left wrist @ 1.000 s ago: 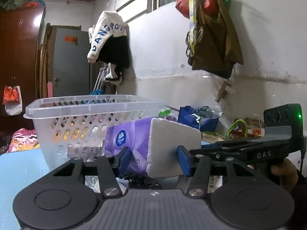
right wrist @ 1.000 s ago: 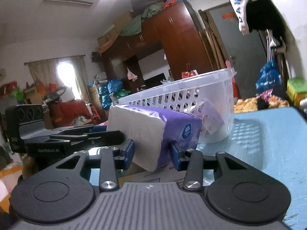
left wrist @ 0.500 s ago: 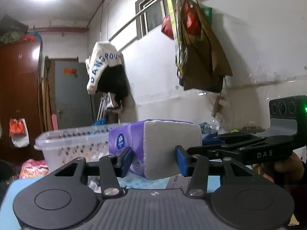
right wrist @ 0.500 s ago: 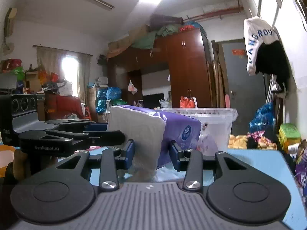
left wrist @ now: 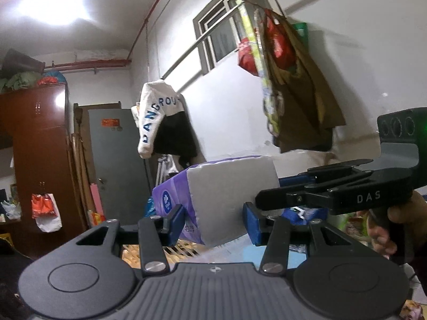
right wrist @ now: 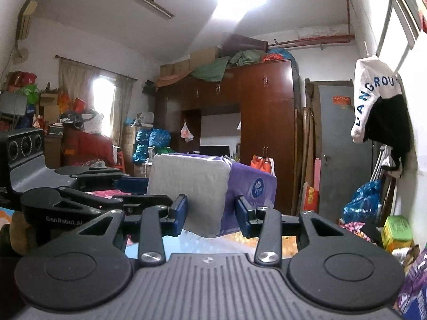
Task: Organize objects
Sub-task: 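Carry the tissue pack over the basket and open both tools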
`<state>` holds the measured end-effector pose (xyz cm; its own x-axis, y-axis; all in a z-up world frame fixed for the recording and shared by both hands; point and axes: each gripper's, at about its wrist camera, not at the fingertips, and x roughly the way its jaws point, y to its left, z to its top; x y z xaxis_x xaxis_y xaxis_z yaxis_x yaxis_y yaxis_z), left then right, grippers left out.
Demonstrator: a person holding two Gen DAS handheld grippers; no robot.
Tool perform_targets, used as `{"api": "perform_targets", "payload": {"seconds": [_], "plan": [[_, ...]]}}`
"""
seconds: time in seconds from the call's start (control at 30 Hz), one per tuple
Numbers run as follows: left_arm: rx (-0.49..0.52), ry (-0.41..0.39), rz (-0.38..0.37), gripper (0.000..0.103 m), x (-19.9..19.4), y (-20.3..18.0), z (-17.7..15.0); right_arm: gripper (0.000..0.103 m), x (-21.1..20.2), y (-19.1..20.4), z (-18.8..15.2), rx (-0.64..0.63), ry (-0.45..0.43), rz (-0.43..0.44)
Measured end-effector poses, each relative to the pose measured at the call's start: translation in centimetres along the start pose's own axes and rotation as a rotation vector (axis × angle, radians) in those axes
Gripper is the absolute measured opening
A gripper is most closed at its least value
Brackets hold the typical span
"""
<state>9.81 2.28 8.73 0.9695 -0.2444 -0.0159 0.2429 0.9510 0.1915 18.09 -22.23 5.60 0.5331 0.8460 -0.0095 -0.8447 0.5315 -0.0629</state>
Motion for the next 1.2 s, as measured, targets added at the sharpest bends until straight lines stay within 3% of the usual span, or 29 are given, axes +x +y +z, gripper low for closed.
{"api": "perform_targets", "payload": {"seconds": [0.23, 0.63, 0.97, 1.07, 1.1, 1.17, 1.2], "plan": [[-0.027, 0.040, 0.041, 0.052, 3.8, 3.9, 1.1, 0.043, 4.5, -1.3, -0.2, -0.001, 0.045, -0.002], [-0.101, 0.252, 0.085, 0.051, 11.8, 9.6, -3.0, 0.043, 11.7, -3.4, -4.2, 0.029, 0.240, -0.025], [-0.115, 0.309, 0.110, 0.051, 12.6, 10.4, -4.2, 0.043, 11.9, -3.6, -3.9, 0.033, 0.296, -0.021], [-0.072, 0.319, 0.140, 0.056, 12.7, 9.7, -4.2, 0.044, 12.4, -4.0, -3.6, 0.035, 0.325, -0.001], [-0.053, 0.316, 0.150, 0.060, 12.7, 9.4, -4.1, 0.050, 11.7, -3.9, -3.5, 0.030, 0.316, -0.011], [-0.030, 0.281, 0.183, 0.073, 11.7, 8.9, -4.0, 0.072, 10.3, -4.3, -3.0, 0.041, 0.281, -0.040], [-0.036, 0.256, 0.194, 0.079, 11.0, 8.8, -3.8, 0.089, 9.1, -4.5, -2.7, 0.047, 0.255, -0.053]]}}
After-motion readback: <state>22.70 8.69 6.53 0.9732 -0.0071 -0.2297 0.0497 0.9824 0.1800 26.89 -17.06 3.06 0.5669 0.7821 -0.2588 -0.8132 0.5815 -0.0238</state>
